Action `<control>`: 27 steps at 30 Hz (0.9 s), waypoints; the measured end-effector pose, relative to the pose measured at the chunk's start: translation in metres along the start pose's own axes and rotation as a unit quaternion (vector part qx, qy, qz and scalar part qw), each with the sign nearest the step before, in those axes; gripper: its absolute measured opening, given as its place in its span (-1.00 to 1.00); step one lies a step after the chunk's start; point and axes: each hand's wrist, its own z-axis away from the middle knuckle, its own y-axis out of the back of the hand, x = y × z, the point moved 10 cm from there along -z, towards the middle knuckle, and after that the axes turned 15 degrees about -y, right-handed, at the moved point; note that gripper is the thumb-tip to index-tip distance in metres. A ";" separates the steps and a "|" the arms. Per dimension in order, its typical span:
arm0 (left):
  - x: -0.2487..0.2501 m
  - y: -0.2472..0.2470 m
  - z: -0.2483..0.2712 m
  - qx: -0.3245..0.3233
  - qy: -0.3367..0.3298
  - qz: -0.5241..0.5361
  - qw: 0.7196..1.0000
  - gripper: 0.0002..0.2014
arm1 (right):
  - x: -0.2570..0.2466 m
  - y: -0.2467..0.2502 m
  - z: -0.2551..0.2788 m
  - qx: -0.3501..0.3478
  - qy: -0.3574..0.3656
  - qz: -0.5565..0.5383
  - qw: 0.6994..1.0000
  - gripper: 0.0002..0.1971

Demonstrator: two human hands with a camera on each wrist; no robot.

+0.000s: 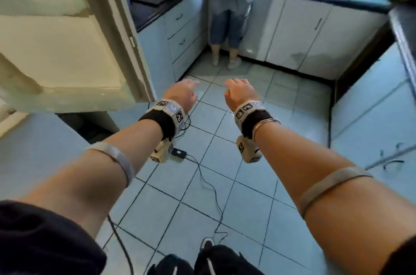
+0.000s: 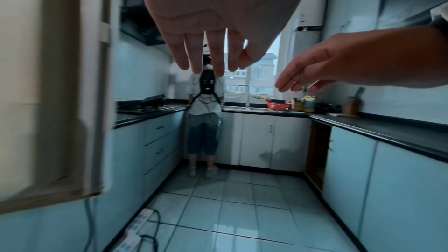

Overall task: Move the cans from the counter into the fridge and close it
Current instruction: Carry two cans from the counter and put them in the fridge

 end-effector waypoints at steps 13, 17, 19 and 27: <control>0.216 -0.083 -0.158 -0.029 -0.249 0.027 0.968 -0.58 | 0.254 0.057 0.000 0.056 -0.242 0.044 0.968 -0.66; 0.287 -0.105 -0.199 -0.049 -0.320 0.025 0.946 -0.58 | 0.327 0.082 0.001 0.077 -0.313 0.052 0.945 -0.66; 0.320 -0.118 -0.225 -0.059 -0.348 0.028 0.935 -0.57 | 0.363 0.093 -0.002 0.086 -0.346 0.057 0.933 -0.68; 0.447 -0.171 -0.329 -0.114 -0.447 0.051 0.886 -0.56 | 0.494 0.132 -0.027 0.111 -0.455 0.059 0.881 -0.69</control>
